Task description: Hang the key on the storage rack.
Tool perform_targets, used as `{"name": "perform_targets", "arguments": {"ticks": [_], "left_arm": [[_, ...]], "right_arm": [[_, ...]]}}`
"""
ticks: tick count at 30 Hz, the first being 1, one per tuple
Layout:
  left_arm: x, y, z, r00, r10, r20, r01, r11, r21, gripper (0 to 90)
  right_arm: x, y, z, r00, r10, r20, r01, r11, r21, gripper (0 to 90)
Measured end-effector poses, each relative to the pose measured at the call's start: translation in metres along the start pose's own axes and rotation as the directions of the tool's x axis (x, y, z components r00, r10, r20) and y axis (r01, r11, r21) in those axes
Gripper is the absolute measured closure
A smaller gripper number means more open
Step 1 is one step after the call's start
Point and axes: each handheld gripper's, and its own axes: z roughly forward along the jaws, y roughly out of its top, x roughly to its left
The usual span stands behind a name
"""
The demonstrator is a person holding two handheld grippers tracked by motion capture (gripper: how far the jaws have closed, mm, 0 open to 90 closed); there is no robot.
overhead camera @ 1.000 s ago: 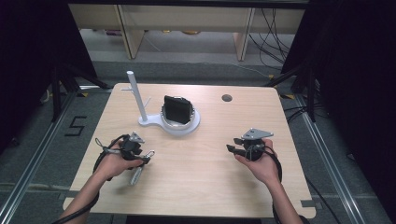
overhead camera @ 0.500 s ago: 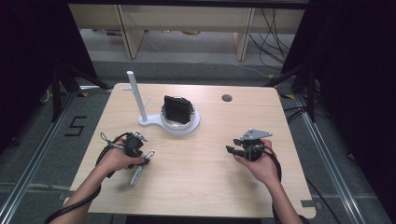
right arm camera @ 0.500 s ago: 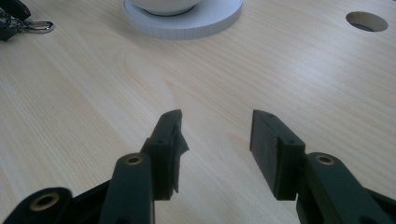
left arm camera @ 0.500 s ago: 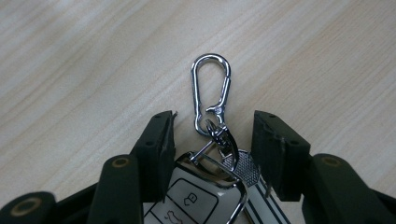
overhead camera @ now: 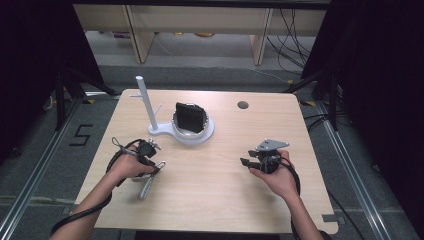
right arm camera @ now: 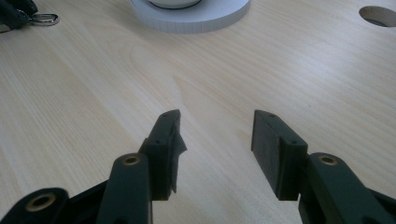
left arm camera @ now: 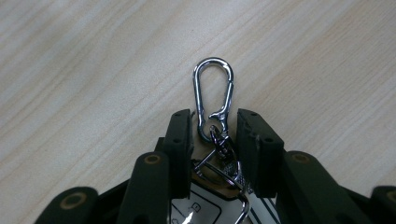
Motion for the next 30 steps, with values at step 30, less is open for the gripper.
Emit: {"name": "perform_targets", "arguments": {"ticks": [30], "left_arm": [[-0.008,0.011,-0.012,0.9992,0.039,-0.005,-0.039,0.9992,0.007,88.7]], "right_arm": [[-0.001,-0.001,-0.001,0.9999,0.003,0.011,-0.003,1.000,-0.007,52.4]]}}
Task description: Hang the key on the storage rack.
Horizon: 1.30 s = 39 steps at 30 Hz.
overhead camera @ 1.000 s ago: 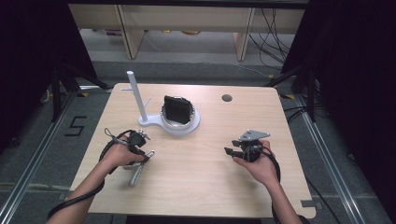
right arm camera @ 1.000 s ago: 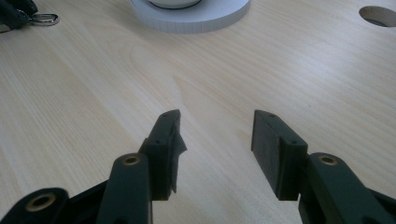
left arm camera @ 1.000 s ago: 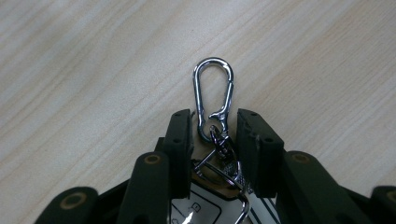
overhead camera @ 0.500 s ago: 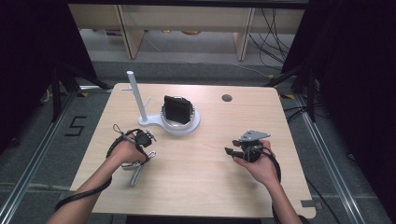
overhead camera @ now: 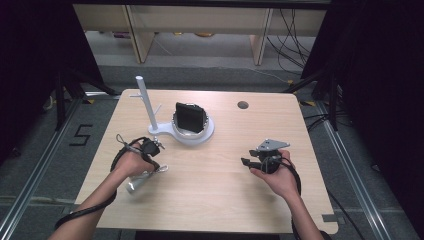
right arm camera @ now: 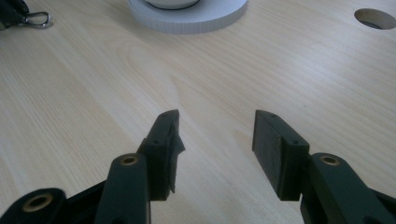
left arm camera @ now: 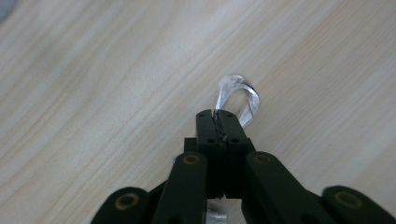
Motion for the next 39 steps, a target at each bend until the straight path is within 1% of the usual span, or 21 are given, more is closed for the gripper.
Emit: {"name": "perform_targets", "arguments": {"ticks": [1,2,3,4,7,10,11,12,13,16,19,20,21,22,25,27,31,32,34,35,39], "left_arm": [[0.000,-0.001,-0.003,0.9998,0.006,-0.020,-0.006,1.0000,0.002,88.7],[0.000,-0.003,-0.004,0.9966,0.046,-0.068,-0.043,0.9982,0.042,88.7],[0.000,-0.003,-0.004,0.9966,0.046,-0.068,-0.043,0.9982,0.042,88.5],[0.001,-0.008,0.002,0.9995,0.004,-0.030,-0.004,0.9996,0.027,88.3],[0.001,-0.013,0.004,0.9991,0.035,-0.026,-0.035,0.9994,0.001,86.8],[0.001,-0.013,0.002,0.9991,0.039,-0.016,-0.039,0.9992,-0.006,81.8],[0.004,-0.013,-0.001,0.9966,0.079,-0.022,-0.080,0.9967,-0.017,72.7],[0.004,-0.013,-0.001,0.9966,0.079,-0.022,-0.080,0.9967,-0.017,69.9],[0.006,-0.012,-0.007,0.9910,0.128,-0.037,-0.130,0.9909,-0.037,66.0],[0.007,-0.012,-0.015,0.9763,0.207,-0.062,-0.209,0.9777,-0.020,60.1],[0.002,-0.016,-0.016,0.9618,0.270,-0.043,-0.270,0.9626,0.025,57.0],[0.002,-0.016,-0.016,0.9618,0.270,-0.043,-0.270,0.9626,0.025,55.6],[0.000,-0.017,-0.016,0.9531,0.301,-0.035,-0.299,0.9532,0.044,55.6],[0.000,-0.016,-0.014,0.9216,0.387,-0.026,-0.385,0.9206,0.066,50.4],[-0.002,-0.016,-0.008,0.8956,0.445,-0.005,-0.442,0.8916,0.097,44.2],[-0.002,-0.016,-0.007,0.8913,0.453,0.000,-0.451,0.8868,0.101,43.1],[-0.002,-0.013,-0.002,0.8877,0.460,0.012,-0.459,0.8831,0.096,42.9],[-0.002,-0.013,0.000,0.8823,0.470,0.023,-0.470,0.8767,0.104,43.6],[-0.002,-0.013,0.000,0.8806,0.473,0.028,-0.473,0.8741,0.110,43.8],[-0.001,-0.013,0.001,0.8762,0.481,0.037,-0.481,0.8687,0.117,44.4],[0.000,-0.013,0.001,0.8756,0.480,0.051,-0.483,0.8668,0.124,45.4]], "right_arm": [[0.000,0.000,0.000,1.0000,0.000,0.000,0.000,1.000,0.000,52.4],[0.001,0.000,0.000,1.0000,0.002,-0.001,-0.002,1.000,0.000,52.3],[0.001,0.000,0.000,1.0000,0.002,-0.001,-0.002,1.000,0.000,52.3],[0.001,0.000,0.000,1.0000,-0.002,-0.002,0.002,1.000,0.002,52.3],[0.001,0.000,0.000,1.0000,-0.001,-0.003,0.001,1.000,0.004,52.3],[0.001,0.000,0.001,1.0000,0.000,-0.002,0.000,1.000,0.006,52.3],[0.001,0.000,0.001,1.0000,-0.003,-0.001,0.003,1.000,0.006,52.3],[0.001,0.000,0.001,1.0000,-0.003,-0.001,0.003,1.000,0.006,52.3],[0.001,0.000,0.000,1.0000,0.001,-0.005,-0.001,1.000,0.007,52.2],[0.001,0.000,0.000,1.0000,-0.004,-0.001,0.004,1.000,0.006,52.1],[0.001,0.000,0.000,1.0000,0.000,-0.006,0.000,1.000,0.010,51.8],[0.001,0.000,0.001,1.0000,0.001,-0.007,-0.001,1.000,0.011,51.7],[0.001,0.000,0.001,1.0000,0.001,-0.007,-0.001,1.000,0.011,51.7],[0.002,0.000,0.001,1.0000,0.001,-0.007,-0.001,1.000,0.014,51.5],[0.002,0.000,0.002,0.9999,-0.006,-0.008,0.006,1.000,0.015,51.0],[0.003,0.000,0.002,0.9999,0.000,-0.012,0.000,1.000,0.019,50.9],[0.002,0.000,0.002,0.9999,-0.002,-0.011,0.002,1.000,0.020,50.8],[0.002,-0.001,0.002,0.9999,0.001,-0.012,0.000,1.000,0.023,50.8],[0.002,-0.001,0.002,0.9999,0.001,-0.012,0.000,1.000,0.023,50.7],[0.002,-0.001,0.002,0.9999,-0.002,-0.014,0.002,1.000,0.024,50.7],[0.001,-0.001,0.002,0.9999,-0.005,-0.015,0.005,1.000,0.026,50.6]]}}
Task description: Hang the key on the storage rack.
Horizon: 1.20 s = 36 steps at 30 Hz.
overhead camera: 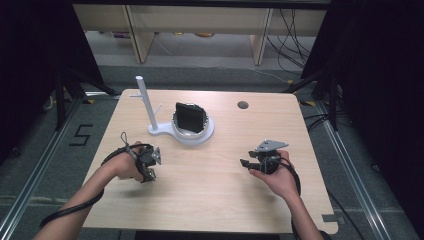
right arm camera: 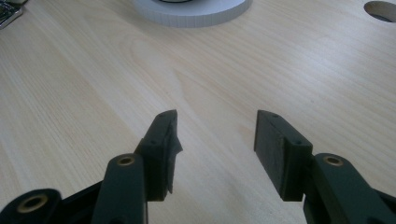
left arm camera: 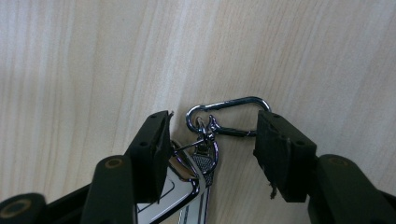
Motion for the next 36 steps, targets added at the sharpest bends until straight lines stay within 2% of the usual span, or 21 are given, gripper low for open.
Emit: {"name": "perform_targets", "arguments": {"ticks": [4,8,15,18,19,20,21,22,23,25,29,30,31,33,35,36], "left_arm": [[0.0014,-0.0010,0.0016,0.9999,0.009,0.008,-0.009,0.9998,0.018,46.0],[0.0027,-0.0012,0.0019,0.9999,0.009,0.010,-0.009,0.9999,0.013,48.0],[0.0055,0.0003,0.0012,0.9995,0.024,0.020,-0.025,0.9986,0.046,64.3],[0.0054,0.0014,0.0009,0.9997,0.016,0.018,-0.017,0.9981,0.059,65.3],[0.0049,0.0016,0.0008,0.9998,0.010,0.019,-0.011,0.9980,0.062,65.6],[0.0041,0.0020,0.0008,0.9997,-0.016,0.018,0.015,0.9975,0.068,65.7],[0.0041,0.0020,0.0008,0.9997,-0.016,0.018,0.015,0.9975,0.068,65.7],[0.0036,0.0026,0.0004,0.9977,-0.066,0.012,0.065,0.9947,0.080,65.7],[0.0036,0.0026,0.0004,0.9977,-0.066,0.012,0.065,0.9947,0.080,65.7],[0.0018,0.0035,0.0003,0.9936,-0.112,0.015,0.111,0.9894,0.095,65.7],[0.0020,0.0041,0.0003,0.9962,-0.084,0.020,0.082,0.9918,0.098,65.5],[0.0034,0.0033,0.0012,0.9975,-0.067,0.025,0.064,0.9944,0.084,61.4],[0.0034,0.0033,0.0012,0.9975,-0.067,0.025,0.064,0.9944,0.084,57.5],[0.0039,0.0028,0.0022,0.9978,-0.055,0.036,0.053,0.9959,0.074,56.2],[0.0042,0.0025,0.0043,0.9983,-0.022,0.055,0.017,0.9968,0.078,53.0],[0.0042,0.0025,0.0043,0.9983,-0.022,0.055,0.017,0.9968,0.078,53.0]], "right_arm": [[0.0005,-0.0001,0.0005,1.0000,0.001,0.000,-0.001,1.000,-0.003,50.6],[0.0007,-0.0001,0.0008,1.0000,0.002,-0.001,-0.002,1.000,-0.002,50.6],[0.0013,-0.0001,0.0007,0.9999,0.011,-0.004,-0.011,1.000,0.004,50.6],[0.0008,-0.0004,0.0008,1.0000,0.007,-0.005,-0.007,1.000,0.002,50.6],[0.0002,-0.0006,0.0011,1.0000,0.001,-0.004,-0.001,1.000,-0.001,50.6],[0.0002,-0.0007,0.0011,1.0000,0.002,-0.005,-0.002,1.000,-0.001,50.6],[0.0002,-0.0007,0.0011,1.0000,0.002,-0.005,-0.002,1.000,-0.001,50.6],[-0.0001,-0.0006,0.0012,1.0000,0.001,-0.005,-0.001,1.000,-0.001,50.6],[-0.0001,-0.0006,0.0012,1.0000,0.001,-0.005,-0.001,1.000,0.000,50.6],[0.0001,-0.0006,0.0011,1.0000,0.002,-0.005,-0.002,1.000,0.000,50.5],[0.0002,-0.0004,0.0010,1.0000,0.002,-0.005,-0.002,1.000,0.000,50.5],[0.0007,0.0000,0.0003,0.9999,0.013,-0.007,-0.012,1.000,0.004,50.4],[0.0005,0.0000,0.0001,0.9999,0.011,-0.004,-0.011,1.000,0.004,50.4],[0.0002,-0.0002,0.0005,1.0000,0.008,-0.003,-0.008,1.000,0.003,50.3],[-0.0006,-0.0009,0.0015,1.0000,-0.003,-0.003,0.003,1.000,0.003,50.1],[-0.0008,-0.0011,0.0019,1.0000,-0.006,-0.003,0.006,1.000,0.003,49.9]]}}
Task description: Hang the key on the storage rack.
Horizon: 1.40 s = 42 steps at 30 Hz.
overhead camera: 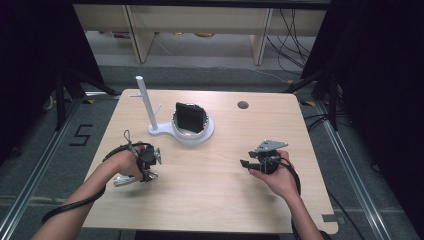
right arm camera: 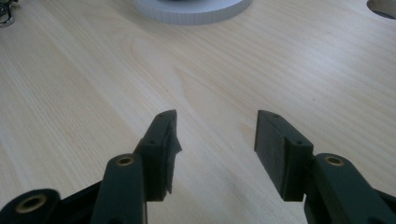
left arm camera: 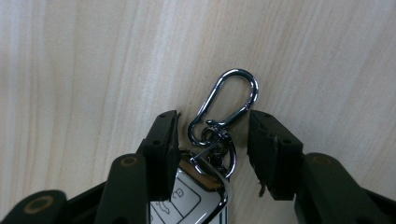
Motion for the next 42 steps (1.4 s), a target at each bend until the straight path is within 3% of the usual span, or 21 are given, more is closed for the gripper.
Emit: {"name": "perform_targets", "arguments": {"ticks": [3,7,11,15,20,22,23,24,27,28,30,31,34,36,37,42], "left_arm": [[0.001,0.000,0.002,0.9997,-0.001,0.023,0.001,1.0000,0.007,54.1],[0.005,0.001,0.002,0.9980,0.036,0.052,-0.037,0.9990,0.023,56.3],[0.007,0.002,0.003,0.9954,0.026,0.093,-0.031,0.9977,0.061,57.9],[0.009,0.005,0.003,0.9962,0.006,0.087,-0.014,0.9955,0.094,64.7],[0.005,0.006,0.002,0.9975,-0.018,0.069,0.011,0.9956,0.093,73.3],[0.002,0.004,0.002,0.9986,-0.034,0.040,0.031,0.9971,0.070,75.0],[0.002,0.004,0.002,0.9986,-0.034,0.040,0.031,0.9971,0.070,75.1],[0.000,0.002,0.001,0.9974,-0.065,0.031,0.063,0.9957,0.068,75.2],[-0.002,0.000,0.000,0.9965,-0.081,0.018,0.080,0.9955,0.050,75.3],[-0.002,-0.001,0.000,0.9974,-0.071,0.001,0.071,0.9971,0.026,75.3],[-0.003,-0.004,0.000,0.9947,-0.103,-0.007,0.103,0.9947,-0.005,75.4],[-0.004,-0.008,0.000,0.9917,-0.128,-0.016,0.127,0.9910,-0.042,75.5],[-0.005,-0.011,-0.001,0.9894,-0.142,-0.031,0.139,0.9872,-0.078,75.5],[-0.006,-0.016,-0.003,0.9844,-0.171,-0.041,0.165,0.9779,-0.129,75.5],[-0.009,-0.018,-0.003,0.9760,-0.215,-0.039,0.204,0.9623,-0.179,75.5],[-0.012,-0.030,-0.011,0.9613,-0.268,-0.066,0.232,0.9135,-0.334,75.5]], "right_arm": [[0.001,0.000,0.000,0.9999,0.014,-0.006,-0.014,1.000,0.009,49.7],[0.002,0.001,0.000,0.9998,0.018,-0.012,-0.018,1.000,0.011,49.6],[0.000,0.000,0.000,1.0000,0.004,-0.006,-0.003,1.000,0.005,49.6],[0.000,0.000,0.000,1.0000,0.004,-0.009,-0.003,1.000,0.006,49.6],[0.001,0.000,-0.001,0.9998,0.016,-0.010,-0.016,1.000,0.009,49.6],[0.000,0.000,-0.001,0.9998,0.015,-0.010,-0.015,1.000,0.009,49.6],[0.001,0.000,-0.001,0.9999,0.014,-0.009,-0.014,1.000,0.009,49.5],[0.000,-0.001,0.000,1.0000,0.000,-0.008,0.000,1.000,0.005,49.6],[0.000,0.000,0.001,0.9999,-0.007,-0.012,0.007,1.000,0.004,49.6],[0.001,0.000,0.000,0.9998,0.008,-0.016,-0.007,1.000,0.011,49.5],[0.001,0.000,0.000,0.9998,0.008,-0.016,-0.008,1.000,0.010,49.5],[-0.001,0.000,0.000,0.9999,-0.011,-0.011,0.011,1.000,0.002,49.5],[0.000,0.000,0.000,0.9999,0.005,-0.013,-0.005,1.000,0.008,49.5],[0.000,0.000,-0.001,0.9999,0.009,-0.015,-0.008,1.000,0.009,49.4],[0.000,0.000,-0.001,0.9999,0.009,-0.015,-0.008,1.000,0.009,49.4],[0.001,-0.001,0.000,0.9999,0.010,-0.010,-0.010,1.000,0.017,49.2]]}}
